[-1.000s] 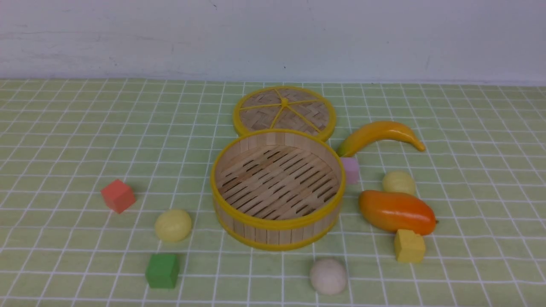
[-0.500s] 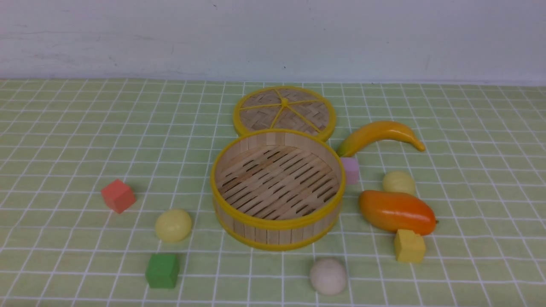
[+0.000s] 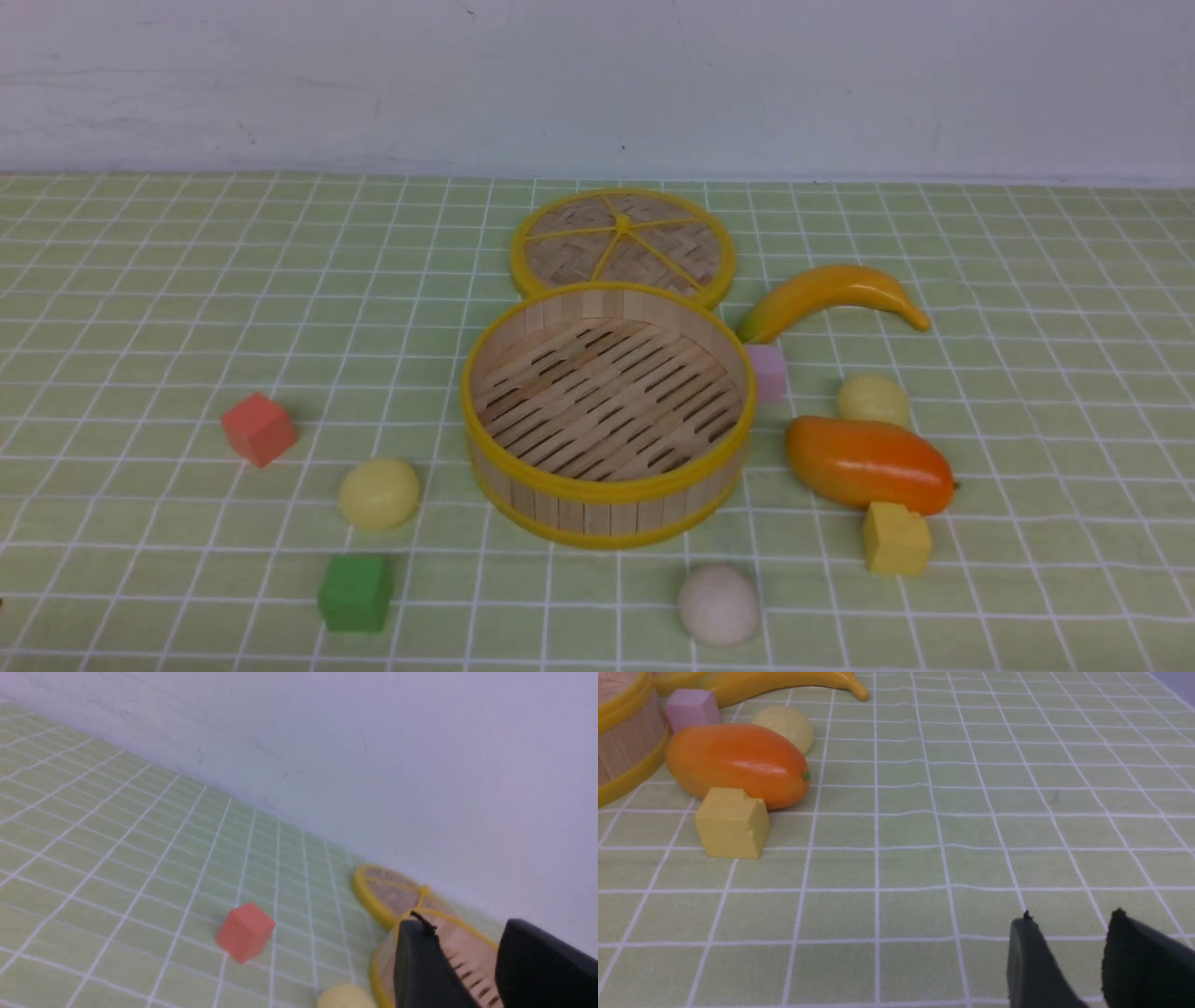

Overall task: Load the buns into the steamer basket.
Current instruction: Use the left arm to grab a steamed stuffed bun

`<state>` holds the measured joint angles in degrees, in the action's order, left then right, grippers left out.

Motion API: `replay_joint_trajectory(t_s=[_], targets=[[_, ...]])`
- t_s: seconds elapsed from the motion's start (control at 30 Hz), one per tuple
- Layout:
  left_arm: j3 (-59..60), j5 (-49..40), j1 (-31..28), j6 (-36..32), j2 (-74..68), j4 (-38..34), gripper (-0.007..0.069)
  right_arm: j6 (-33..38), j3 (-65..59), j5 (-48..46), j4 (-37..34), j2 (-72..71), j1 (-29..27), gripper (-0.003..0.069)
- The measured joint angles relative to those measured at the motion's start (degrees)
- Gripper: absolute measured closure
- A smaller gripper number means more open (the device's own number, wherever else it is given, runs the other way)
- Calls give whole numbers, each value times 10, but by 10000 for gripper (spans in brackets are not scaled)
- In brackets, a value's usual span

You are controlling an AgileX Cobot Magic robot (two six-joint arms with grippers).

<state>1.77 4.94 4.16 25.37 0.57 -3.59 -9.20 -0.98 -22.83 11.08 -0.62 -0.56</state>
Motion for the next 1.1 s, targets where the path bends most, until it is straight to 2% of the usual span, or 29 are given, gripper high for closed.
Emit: replay_joint_trajectory(t_s=[0.13,0.27,0.43,0.6,0.83,0.97,1.1], targets=[[0,84,0,27,0,-10,387,0,0,0,0,0,0,419],[-20,91,0,34,0,-19,387,0,0,0,0,0,0,419],[-140,25,0,38,-12,-21,387,0,0,0,0,0,0,419],[-288,-88,0,60,-113,-22,387,0,0,0,0,0,0,419],[-397,-240,0,72,-294,-19,387,0,0,1,0,0,0,419],[-401,-256,0,71,-382,2,387,0,0,1,0,0,0,419],[-401,-231,4,75,-456,-1,387,0,0,1,0,0,0,419]])
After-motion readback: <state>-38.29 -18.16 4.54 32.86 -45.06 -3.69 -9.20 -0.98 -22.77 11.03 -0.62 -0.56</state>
